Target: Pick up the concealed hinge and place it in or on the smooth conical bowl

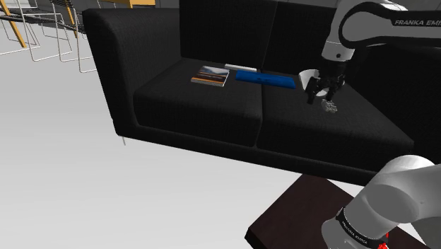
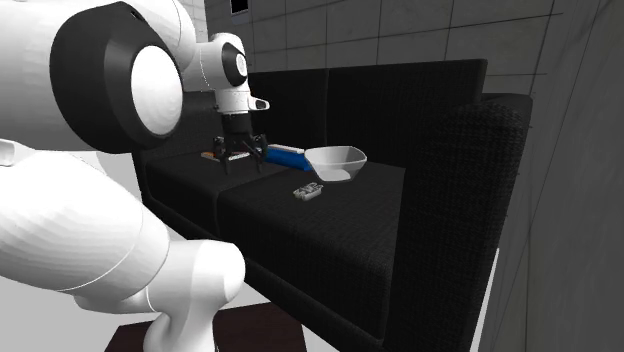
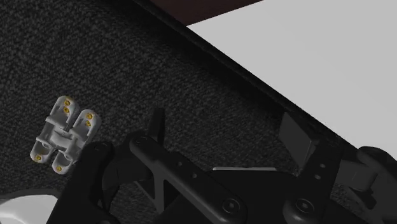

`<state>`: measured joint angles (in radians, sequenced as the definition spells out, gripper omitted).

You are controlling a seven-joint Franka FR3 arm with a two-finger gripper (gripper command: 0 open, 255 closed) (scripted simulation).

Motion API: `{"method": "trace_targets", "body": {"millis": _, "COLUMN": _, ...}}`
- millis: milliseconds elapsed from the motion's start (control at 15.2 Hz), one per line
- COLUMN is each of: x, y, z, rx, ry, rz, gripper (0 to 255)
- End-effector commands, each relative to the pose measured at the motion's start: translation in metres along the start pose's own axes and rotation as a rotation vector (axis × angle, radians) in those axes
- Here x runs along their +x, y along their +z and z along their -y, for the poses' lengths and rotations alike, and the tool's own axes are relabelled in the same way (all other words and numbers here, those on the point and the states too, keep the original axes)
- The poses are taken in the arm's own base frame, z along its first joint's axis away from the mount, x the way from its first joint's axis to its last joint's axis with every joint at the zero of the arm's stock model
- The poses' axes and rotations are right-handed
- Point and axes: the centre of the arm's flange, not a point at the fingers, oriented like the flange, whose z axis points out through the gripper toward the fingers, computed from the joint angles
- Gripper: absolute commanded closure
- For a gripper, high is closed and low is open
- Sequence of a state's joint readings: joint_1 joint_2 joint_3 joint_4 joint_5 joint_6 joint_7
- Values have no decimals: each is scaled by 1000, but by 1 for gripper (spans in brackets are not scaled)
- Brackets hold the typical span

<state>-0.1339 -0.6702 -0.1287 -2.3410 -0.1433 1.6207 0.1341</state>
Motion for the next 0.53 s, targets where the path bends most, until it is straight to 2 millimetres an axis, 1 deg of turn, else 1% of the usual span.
{"method": "trace_targets", "body": {"millis": 0, "x": 13, "y": 8, "z": -24, "rx": 10, "ry": 61, "rz": -9, "gripper": 0}}
{"method": "trace_targets", "body": {"millis": 264, "x": 35, "y": 19, "z": -72, "rx": 29, "ry": 179, "rz": -26, "gripper": 0}}
{"method": "trace_targets", "body": {"millis": 462, "x": 47, "y": 28, "z": -110, "rx": 44, "ry": 268, "rz": -39, "gripper": 0}}
